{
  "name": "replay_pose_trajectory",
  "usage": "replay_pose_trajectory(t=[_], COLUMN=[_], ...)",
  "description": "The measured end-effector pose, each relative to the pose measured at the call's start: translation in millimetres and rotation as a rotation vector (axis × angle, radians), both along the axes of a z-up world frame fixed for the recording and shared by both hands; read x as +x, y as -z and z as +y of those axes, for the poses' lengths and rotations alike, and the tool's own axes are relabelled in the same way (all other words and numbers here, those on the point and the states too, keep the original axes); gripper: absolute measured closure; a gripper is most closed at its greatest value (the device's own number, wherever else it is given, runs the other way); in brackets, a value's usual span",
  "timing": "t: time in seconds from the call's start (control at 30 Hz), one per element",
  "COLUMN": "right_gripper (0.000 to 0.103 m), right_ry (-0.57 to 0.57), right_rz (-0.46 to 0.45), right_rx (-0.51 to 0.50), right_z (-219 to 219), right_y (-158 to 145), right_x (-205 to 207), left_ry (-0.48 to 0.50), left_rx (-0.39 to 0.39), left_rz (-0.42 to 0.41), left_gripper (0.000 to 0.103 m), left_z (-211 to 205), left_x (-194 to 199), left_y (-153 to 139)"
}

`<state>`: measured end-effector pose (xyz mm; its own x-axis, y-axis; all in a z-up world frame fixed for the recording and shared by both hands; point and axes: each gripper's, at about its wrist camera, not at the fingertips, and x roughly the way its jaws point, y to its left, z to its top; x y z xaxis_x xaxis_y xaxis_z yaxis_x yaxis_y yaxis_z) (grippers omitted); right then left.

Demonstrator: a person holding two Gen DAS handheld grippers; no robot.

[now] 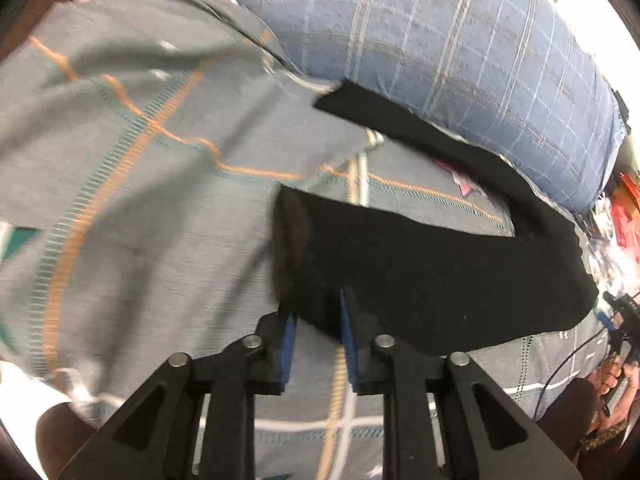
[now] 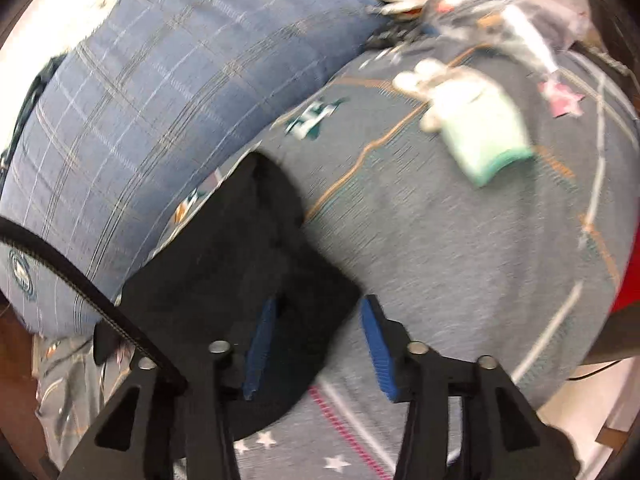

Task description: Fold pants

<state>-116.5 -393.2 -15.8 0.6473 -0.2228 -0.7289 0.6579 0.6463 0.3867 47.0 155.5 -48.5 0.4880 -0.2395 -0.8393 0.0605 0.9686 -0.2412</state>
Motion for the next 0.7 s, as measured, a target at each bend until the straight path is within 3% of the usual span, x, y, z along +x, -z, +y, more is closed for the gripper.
replay_pose_trajectory(t=[0.07,0.13,0.2,0.23,0.3,0.43,0.7], right_gripper=[0.041,0.032,0.002,0.000,0.000,0.003,0.010], right_ry=[-0.012,-0.031,-0.024,-0.025,-0.038,-0.138,-0.269], right_rz=[-0.013,-0.062,-0.118,-0.152,-0.156,-0.088,0.061], right_rx=[-0.062,-0.146,-0.248,-0.287,-0.306,-0.143,-0.071], right_z=[4,15,28,32,30,-1,-56], right_y=[-13,-29,-43,-47,-51,-45,-18], right_x=[-5,-8,-8,-5,13,69,179], left_ry=[-0.003,-0.002,-0.002,-0.013,-0.001,0.030,0.007], left_rx=[0.046,0.077,0.087,0.088,0.084,0.120,0.043], left_rz=[-0.054,-0.098,-0.130,-0.137,-0.139,-0.122,0.028], left_gripper=[0.080,0.063,0.051,0.048,0.048,0.048,0.048], left_z=[8,12,14,12,5,-24,-58], left_x=[-1,4,17,31,58,135,274], left_y=[-20,-35,-48,-54,-59,-54,6])
